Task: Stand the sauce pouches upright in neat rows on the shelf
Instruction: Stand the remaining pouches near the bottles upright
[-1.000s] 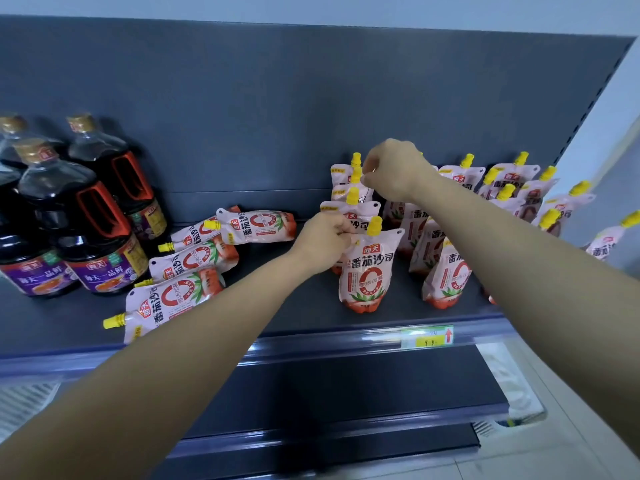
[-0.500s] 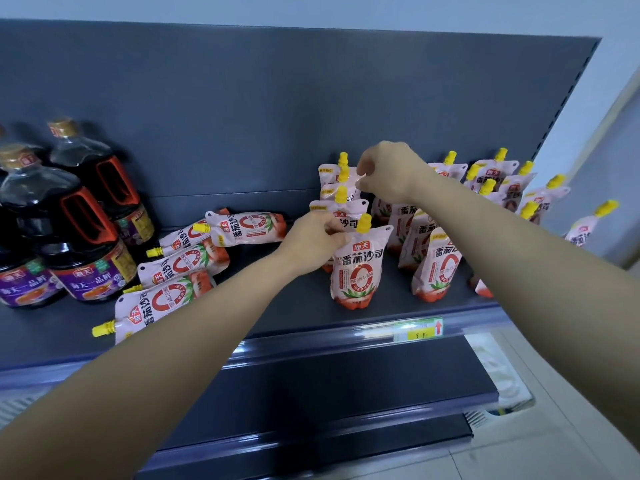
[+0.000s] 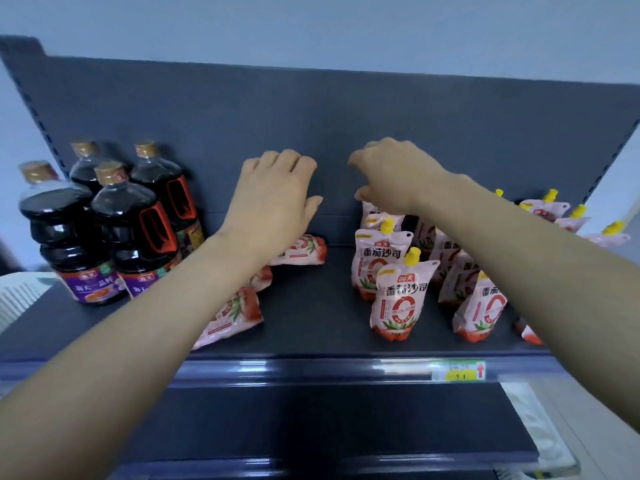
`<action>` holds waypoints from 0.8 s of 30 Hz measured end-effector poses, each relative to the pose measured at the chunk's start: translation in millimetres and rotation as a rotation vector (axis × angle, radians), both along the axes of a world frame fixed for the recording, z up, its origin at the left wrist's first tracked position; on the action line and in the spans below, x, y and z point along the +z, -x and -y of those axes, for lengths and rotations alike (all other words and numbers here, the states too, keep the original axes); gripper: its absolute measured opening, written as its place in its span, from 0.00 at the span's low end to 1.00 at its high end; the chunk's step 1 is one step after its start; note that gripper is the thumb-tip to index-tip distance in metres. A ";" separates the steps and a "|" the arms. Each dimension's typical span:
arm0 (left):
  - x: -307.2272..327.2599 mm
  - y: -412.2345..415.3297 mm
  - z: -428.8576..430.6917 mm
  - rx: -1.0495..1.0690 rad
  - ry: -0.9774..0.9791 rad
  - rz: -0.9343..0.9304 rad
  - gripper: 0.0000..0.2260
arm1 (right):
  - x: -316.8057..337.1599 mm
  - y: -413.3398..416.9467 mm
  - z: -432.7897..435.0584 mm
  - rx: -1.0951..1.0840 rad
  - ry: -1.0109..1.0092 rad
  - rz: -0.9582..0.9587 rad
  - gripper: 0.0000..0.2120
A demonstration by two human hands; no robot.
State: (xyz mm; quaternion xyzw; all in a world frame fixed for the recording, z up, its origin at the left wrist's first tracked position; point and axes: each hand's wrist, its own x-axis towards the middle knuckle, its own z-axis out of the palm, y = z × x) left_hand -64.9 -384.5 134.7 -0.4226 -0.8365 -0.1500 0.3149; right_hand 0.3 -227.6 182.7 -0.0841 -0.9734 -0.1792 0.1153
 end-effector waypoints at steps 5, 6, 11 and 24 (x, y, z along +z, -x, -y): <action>4.6 15.0 48.6 0.122 -0.021 -0.063 0.18 | -1.4 29.9 37.5 0.110 -0.008 0.004 0.18; 2.4 16.8 57.3 0.146 -0.009 -0.067 0.18 | -4.8 36.3 43.9 0.126 -0.015 0.015 0.18; -13.9 19.0 93.2 0.243 0.058 -0.062 0.19 | -25.0 68.9 67.6 0.211 -0.039 0.102 0.18; -76.9 62.2 101.0 0.363 0.227 0.094 0.20 | -108.6 184.0 60.6 0.335 0.012 0.501 0.28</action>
